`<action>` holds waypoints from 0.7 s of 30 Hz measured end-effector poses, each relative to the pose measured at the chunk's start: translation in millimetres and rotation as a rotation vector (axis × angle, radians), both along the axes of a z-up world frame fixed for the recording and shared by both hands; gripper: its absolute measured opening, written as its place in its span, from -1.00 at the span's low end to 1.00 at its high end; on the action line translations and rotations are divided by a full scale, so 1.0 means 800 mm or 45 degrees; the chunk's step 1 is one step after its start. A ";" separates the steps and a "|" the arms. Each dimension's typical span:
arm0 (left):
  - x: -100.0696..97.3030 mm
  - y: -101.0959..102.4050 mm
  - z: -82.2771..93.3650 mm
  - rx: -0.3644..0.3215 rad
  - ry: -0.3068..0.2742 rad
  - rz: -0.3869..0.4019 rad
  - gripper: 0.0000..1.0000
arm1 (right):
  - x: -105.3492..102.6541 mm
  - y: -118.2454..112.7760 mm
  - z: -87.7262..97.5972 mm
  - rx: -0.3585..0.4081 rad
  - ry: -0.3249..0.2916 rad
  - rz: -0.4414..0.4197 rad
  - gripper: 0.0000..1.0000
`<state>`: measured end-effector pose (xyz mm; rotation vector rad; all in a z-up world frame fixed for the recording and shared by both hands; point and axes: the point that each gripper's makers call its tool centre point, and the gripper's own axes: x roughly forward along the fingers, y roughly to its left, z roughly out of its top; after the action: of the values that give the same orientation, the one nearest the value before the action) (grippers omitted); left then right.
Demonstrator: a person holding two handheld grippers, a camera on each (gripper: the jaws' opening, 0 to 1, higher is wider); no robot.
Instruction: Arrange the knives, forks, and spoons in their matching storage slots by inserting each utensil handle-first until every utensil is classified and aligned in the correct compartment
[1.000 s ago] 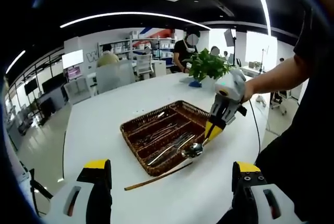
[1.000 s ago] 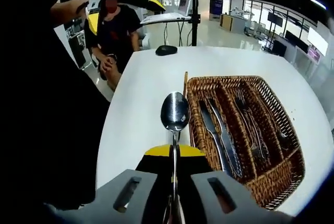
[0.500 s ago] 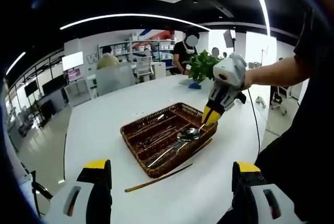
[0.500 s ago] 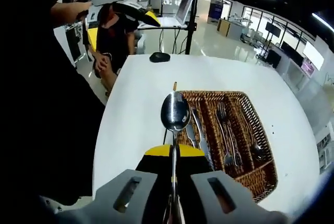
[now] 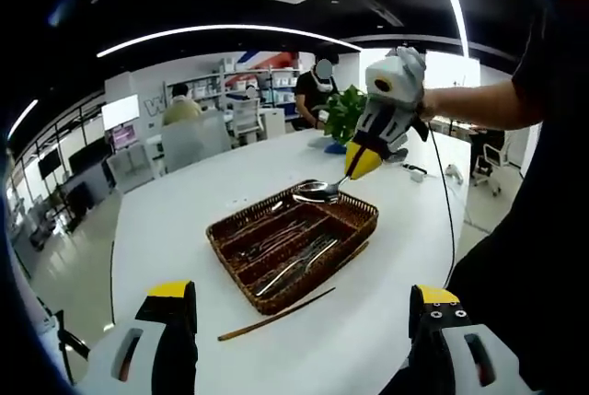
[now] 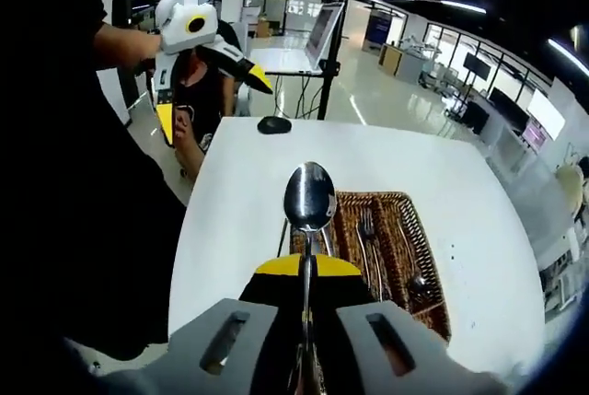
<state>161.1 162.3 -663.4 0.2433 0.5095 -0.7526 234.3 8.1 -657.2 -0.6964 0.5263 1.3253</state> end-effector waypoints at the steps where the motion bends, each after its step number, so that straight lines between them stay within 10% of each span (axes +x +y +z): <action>1: 0.000 0.000 0.000 -0.003 0.002 0.001 1.00 | -0.002 0.000 0.004 0.001 -0.005 0.006 -1.00; 21: 0.003 -0.001 0.007 0.003 -0.014 0.012 1.00 | 0.002 -0.005 0.020 -0.053 -0.092 0.035 -1.00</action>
<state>163.3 161.7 -658.0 0.2469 0.5011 -0.7415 236.0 4.5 -640.9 -0.7858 0.4886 1.3128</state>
